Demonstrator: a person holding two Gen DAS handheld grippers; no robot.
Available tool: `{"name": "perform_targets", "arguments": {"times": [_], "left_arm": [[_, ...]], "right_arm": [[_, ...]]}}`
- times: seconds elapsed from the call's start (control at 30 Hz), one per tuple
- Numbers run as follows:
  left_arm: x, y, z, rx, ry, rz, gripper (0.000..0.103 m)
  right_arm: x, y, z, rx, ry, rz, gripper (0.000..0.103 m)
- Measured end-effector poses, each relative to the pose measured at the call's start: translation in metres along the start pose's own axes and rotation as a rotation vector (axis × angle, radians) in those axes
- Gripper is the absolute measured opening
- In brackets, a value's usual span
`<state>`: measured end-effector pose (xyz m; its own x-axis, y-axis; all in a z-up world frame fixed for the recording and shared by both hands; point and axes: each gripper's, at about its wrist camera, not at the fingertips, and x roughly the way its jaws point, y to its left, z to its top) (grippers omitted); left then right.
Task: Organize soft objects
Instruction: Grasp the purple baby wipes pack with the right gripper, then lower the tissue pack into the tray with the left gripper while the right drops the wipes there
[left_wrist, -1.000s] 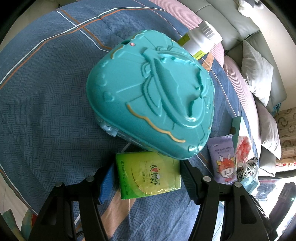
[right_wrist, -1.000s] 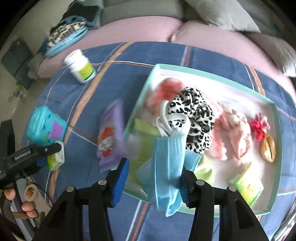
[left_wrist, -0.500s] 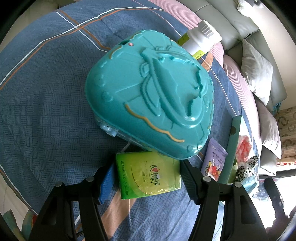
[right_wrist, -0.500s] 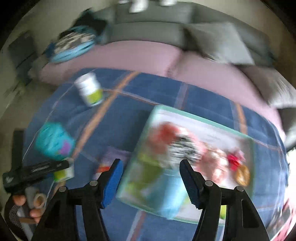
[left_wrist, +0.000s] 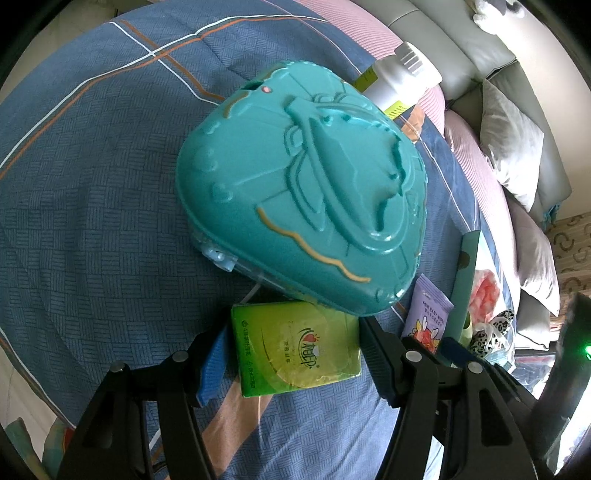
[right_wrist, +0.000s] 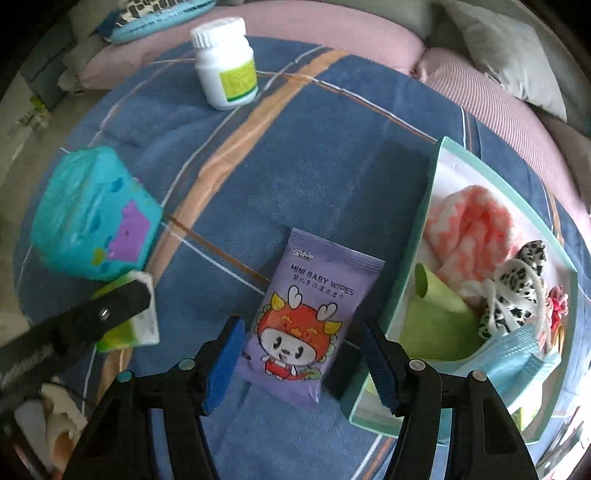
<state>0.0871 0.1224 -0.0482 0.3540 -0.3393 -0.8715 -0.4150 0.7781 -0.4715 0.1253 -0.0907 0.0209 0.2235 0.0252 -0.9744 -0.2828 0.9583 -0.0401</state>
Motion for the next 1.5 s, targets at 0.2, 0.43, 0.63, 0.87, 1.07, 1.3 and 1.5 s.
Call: {"name": "perform_targets", "arguments": {"times": [0.2,0.43,0.63,0.87,1.07,1.3,1.5], "left_arm": [[-0.002,0.003,-0.001,0.004,-0.002,0.002,0.067],[-0.009,0.002,-0.005,0.006,-0.008,0.017,0.067],[-0.022,-0.003,-0.011,0.024,-0.027,0.032,0.066],[-0.045,-0.037,-0.029,0.118,-0.048,0.003,0.066],[-0.050,-0.097,-0.050,0.298,-0.049,-0.080,0.066],[-0.023,-0.172,-0.076,0.511,-0.052,-0.123,0.067],[0.010,-0.200,-0.074,0.575,-0.066,-0.102,0.067]], "right_arm": [[0.016,0.004,0.006,0.000,0.016,0.002,0.064],[0.005,0.003,0.003,-0.008,-0.020,0.026,0.055],[-0.026,-0.001,-0.004,0.011,-0.089,0.042,0.055],[-0.081,-0.035,-0.031,0.100,-0.211,0.059,0.055],[-0.124,-0.106,-0.062,0.259,-0.320,-0.015,0.055],[-0.124,-0.179,-0.094,0.415,-0.297,-0.122,0.055],[-0.094,-0.203,-0.103,0.444,-0.255,-0.088,0.055]]}}
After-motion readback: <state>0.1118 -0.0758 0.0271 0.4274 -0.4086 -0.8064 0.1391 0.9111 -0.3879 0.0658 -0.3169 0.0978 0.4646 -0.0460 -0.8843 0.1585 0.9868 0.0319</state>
